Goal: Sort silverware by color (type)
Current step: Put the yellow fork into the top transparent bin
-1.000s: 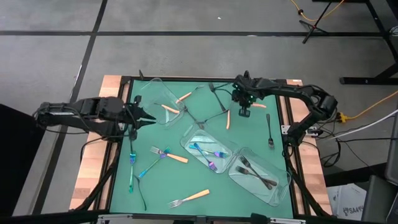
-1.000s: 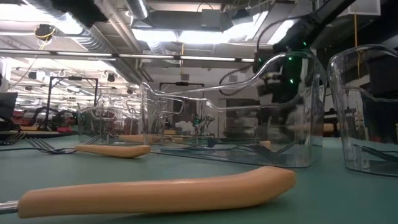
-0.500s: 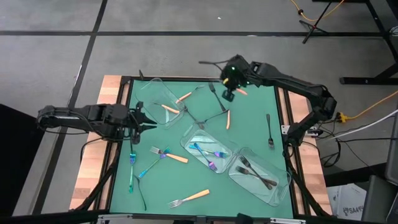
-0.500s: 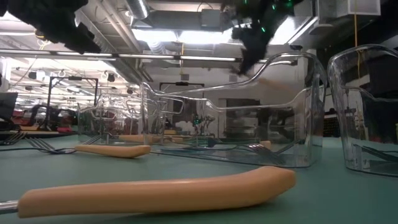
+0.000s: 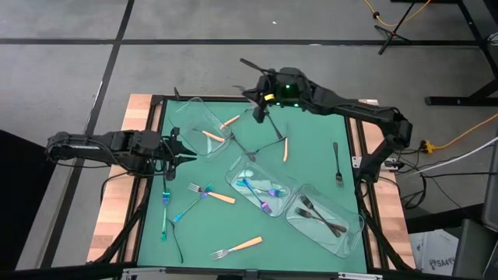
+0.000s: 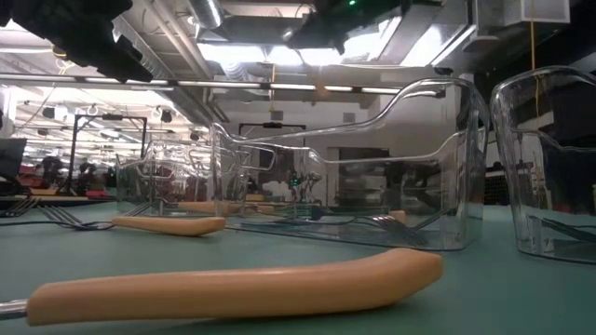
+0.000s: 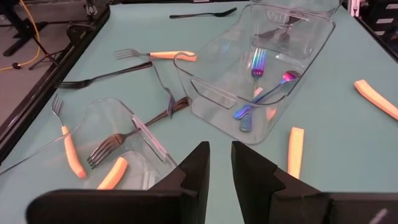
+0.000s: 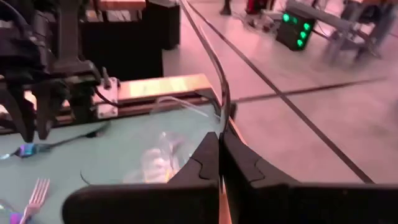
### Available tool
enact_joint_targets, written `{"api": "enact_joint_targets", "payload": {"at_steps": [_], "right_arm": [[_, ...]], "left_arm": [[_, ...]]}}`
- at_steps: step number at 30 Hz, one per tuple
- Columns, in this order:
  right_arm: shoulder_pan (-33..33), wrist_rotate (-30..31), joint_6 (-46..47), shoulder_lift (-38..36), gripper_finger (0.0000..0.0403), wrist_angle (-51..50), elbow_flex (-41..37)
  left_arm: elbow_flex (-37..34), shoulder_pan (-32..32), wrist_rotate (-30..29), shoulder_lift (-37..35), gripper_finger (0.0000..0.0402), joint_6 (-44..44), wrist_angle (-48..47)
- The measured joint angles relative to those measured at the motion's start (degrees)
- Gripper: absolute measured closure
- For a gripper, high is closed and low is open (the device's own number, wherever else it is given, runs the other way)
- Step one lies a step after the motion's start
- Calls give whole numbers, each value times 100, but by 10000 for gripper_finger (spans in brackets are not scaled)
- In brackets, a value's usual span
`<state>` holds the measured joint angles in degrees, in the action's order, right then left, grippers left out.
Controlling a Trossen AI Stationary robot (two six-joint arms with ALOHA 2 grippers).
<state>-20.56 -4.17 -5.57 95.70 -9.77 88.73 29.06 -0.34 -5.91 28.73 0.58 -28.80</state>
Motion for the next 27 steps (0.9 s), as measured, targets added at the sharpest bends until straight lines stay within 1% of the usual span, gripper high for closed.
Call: {"api": "enact_joint_targets", "payload": {"at_steps": [5,12,17,19,23,27], "right_arm": [[-4,-349,97,469,403,972,-2],[-4,-576,264,1120,403,2041,-2],[-4,-831,469,1481,403,2515,-2],[-4,-853,539,1539,403,2523,-2],[-4,-884,549,1589,403,2487,-2],[-4,-895,552,1589,403,2478,-2]], "left_arm": [[0,-2,20,1,340,0,9],[-2,0,24,0,340,0,22],[-1,-2,-24,0,340,1,22],[-2,-1,-207,2,340,2,22],[-2,0,-779,17,340,4,62],[-2,-2,-1288,17,340,9,406]]}}
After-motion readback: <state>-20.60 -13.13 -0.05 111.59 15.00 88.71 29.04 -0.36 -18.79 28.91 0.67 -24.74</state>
